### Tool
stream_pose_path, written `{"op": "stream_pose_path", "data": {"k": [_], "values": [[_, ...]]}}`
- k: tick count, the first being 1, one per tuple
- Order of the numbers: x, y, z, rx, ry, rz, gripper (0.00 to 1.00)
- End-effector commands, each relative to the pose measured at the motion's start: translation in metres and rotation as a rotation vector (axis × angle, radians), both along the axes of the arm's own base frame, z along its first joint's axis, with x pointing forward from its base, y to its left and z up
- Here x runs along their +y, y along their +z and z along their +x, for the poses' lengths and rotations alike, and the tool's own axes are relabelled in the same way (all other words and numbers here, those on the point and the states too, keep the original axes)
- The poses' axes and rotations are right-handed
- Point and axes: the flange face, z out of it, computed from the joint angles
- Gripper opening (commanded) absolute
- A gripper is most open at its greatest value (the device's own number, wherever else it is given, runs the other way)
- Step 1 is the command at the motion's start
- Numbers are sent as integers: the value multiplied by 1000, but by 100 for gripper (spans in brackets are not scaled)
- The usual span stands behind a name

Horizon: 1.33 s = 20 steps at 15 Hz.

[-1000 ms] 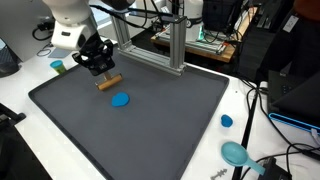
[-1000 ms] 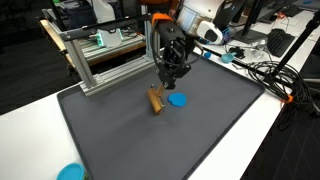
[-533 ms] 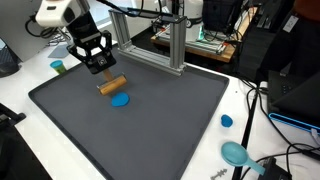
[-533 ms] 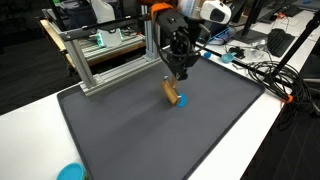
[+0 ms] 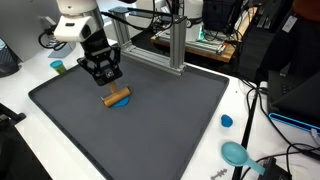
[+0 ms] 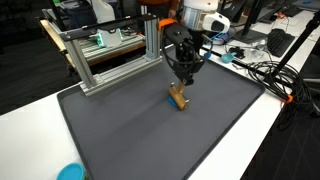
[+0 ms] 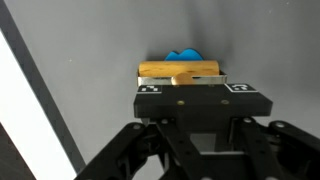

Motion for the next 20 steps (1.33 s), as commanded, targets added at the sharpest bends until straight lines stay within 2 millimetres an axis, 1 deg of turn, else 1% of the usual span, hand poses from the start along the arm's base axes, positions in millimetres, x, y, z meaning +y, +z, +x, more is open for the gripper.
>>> {"op": "stream_pose_path", "data": {"k": [1,4,8,13,15,20], "values": [[13,-12,-13,67,43,-3,22],[21,-20,-12,77,63,6,22],[26,-25,-11,96,78,27,22],[30,-29,-8,126,101,49,22],[34,-30,-7,134,143,91,22],[35,-34,-3,135,135,68,22]]}}
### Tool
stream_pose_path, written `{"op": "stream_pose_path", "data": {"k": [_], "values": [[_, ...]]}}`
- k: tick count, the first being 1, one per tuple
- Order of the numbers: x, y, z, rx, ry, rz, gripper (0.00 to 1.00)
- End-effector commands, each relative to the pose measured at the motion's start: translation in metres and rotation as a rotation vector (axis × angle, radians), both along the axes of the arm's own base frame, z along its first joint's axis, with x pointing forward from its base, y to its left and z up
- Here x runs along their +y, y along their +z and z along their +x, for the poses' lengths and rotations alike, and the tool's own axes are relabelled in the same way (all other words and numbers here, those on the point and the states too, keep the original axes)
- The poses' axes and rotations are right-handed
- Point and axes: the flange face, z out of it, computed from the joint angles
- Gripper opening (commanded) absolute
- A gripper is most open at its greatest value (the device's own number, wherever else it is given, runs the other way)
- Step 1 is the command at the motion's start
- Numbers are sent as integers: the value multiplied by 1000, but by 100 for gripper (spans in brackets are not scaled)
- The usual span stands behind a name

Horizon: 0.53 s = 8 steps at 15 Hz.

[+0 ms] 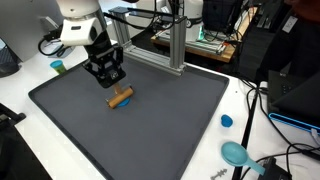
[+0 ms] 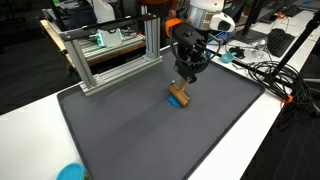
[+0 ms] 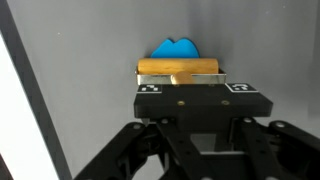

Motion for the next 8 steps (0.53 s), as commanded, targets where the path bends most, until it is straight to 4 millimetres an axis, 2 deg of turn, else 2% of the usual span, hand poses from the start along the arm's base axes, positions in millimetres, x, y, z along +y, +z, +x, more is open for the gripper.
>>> {"op": "stream_pose_path", "data": {"k": [1,8], "values": [[18,-33,-7,87,-7,55,22],[19,-34,-7,80,-181,49,22]]}}
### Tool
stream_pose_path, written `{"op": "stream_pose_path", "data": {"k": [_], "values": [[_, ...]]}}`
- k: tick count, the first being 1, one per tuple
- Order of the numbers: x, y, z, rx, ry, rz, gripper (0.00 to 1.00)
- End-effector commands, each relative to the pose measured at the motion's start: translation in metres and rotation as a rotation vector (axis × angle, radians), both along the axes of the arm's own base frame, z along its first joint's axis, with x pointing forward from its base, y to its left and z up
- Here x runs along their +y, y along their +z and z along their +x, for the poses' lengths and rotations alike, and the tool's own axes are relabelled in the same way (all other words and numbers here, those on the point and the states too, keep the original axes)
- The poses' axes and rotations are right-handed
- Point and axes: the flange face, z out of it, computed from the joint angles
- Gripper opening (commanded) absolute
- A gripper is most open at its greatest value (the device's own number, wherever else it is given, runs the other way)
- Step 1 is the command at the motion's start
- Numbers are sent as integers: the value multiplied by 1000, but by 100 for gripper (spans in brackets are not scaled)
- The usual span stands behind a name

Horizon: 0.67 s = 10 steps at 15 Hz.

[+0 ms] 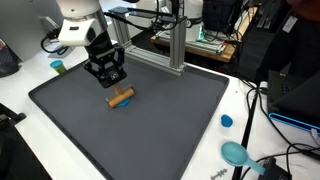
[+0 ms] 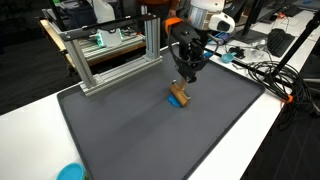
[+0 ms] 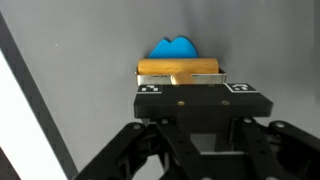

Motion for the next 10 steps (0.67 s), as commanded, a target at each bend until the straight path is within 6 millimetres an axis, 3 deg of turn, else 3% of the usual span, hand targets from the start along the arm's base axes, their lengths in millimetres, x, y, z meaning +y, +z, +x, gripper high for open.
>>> {"op": "stream_pose_path", "data": {"k": [1,10], "values": [[16,-33,-7,86,-95,67,22],[12,-30,2,86,-156,154,22]]}}
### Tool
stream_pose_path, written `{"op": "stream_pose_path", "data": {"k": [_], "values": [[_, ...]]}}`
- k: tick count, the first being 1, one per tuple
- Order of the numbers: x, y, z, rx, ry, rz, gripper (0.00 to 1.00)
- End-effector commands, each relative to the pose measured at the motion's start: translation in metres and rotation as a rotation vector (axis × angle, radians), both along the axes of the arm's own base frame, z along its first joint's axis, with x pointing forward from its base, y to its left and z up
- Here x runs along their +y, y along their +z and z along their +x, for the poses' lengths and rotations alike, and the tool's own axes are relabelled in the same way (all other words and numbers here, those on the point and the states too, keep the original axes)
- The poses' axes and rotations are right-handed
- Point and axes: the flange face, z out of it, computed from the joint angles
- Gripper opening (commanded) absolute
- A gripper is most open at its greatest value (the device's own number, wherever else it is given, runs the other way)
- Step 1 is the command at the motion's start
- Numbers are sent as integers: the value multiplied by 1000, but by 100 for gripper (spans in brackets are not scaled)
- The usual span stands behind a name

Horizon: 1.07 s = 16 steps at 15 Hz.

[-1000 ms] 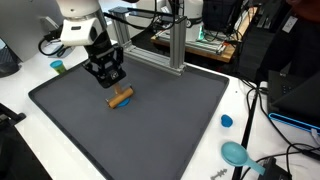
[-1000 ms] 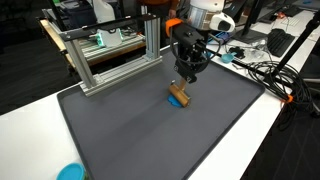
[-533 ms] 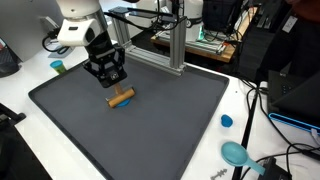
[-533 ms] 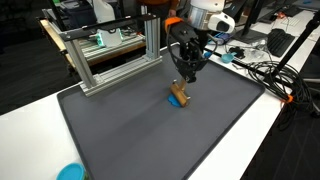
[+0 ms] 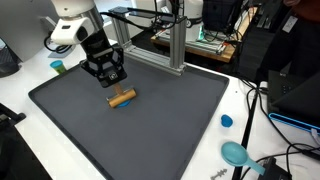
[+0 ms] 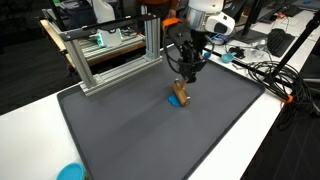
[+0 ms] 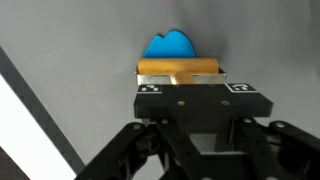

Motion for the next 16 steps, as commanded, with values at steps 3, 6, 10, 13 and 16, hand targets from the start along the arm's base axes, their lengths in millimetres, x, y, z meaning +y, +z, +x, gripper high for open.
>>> {"op": "stream_pose_path", "data": {"k": [3,6,10,13,16], "values": [[22,-32,-1,74,-37,109,22],[23,-30,-1,71,-42,121,22],[25,-30,0,69,-48,134,22],[27,-30,0,68,-52,146,22],[22,-17,6,37,-77,135,22]]}}
